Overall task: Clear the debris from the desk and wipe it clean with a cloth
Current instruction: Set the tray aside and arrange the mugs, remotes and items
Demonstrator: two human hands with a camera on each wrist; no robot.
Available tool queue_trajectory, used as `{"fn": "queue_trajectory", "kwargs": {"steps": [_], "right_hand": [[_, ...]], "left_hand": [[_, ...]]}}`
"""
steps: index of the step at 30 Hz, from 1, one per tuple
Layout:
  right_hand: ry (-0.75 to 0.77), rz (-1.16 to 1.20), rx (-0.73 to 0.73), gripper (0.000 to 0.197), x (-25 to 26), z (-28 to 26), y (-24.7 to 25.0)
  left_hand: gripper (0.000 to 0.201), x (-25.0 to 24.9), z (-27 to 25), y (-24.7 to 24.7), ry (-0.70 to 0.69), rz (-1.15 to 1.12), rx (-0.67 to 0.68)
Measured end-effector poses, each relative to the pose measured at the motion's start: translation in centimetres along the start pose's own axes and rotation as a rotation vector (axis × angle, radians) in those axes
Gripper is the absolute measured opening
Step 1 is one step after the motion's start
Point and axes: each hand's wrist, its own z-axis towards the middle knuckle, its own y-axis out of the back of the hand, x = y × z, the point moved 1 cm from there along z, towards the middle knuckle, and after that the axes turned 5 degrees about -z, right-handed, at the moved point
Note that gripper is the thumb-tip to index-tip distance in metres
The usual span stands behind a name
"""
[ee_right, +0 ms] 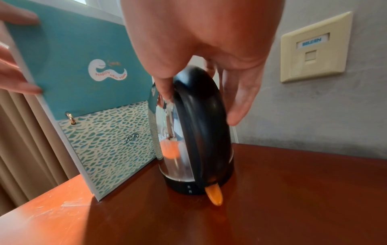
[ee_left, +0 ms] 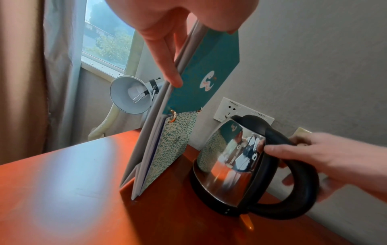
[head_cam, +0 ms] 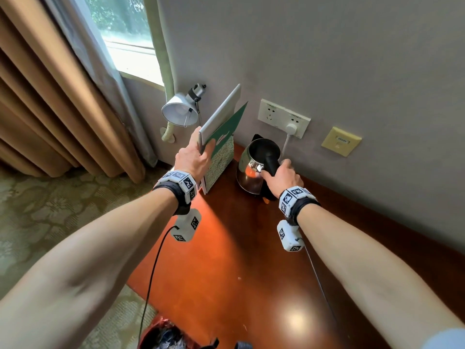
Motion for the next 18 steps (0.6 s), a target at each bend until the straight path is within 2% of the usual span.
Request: {"fn": "queue_trajectory", "kwargs": {"steps": [8,13,18], "right_hand": [[0.156,0.232,-0.086,0.060,5.1,0.4,3.5],[0.272,0.316,0.015,0.061,9.1,0.7,3.8],[0.243,0.459,0.116,0.053,12.2,1.4,3.7]], "left_hand": [[0.059,1.5,0.6,1.3,-0.037,-0.026,0.102],[0.074,2.7,0.7,2.1,-0.049,-0.064,0.182],[0.070,4.2,1.8,2.9,-0.040,-0.077,0.218]]}}
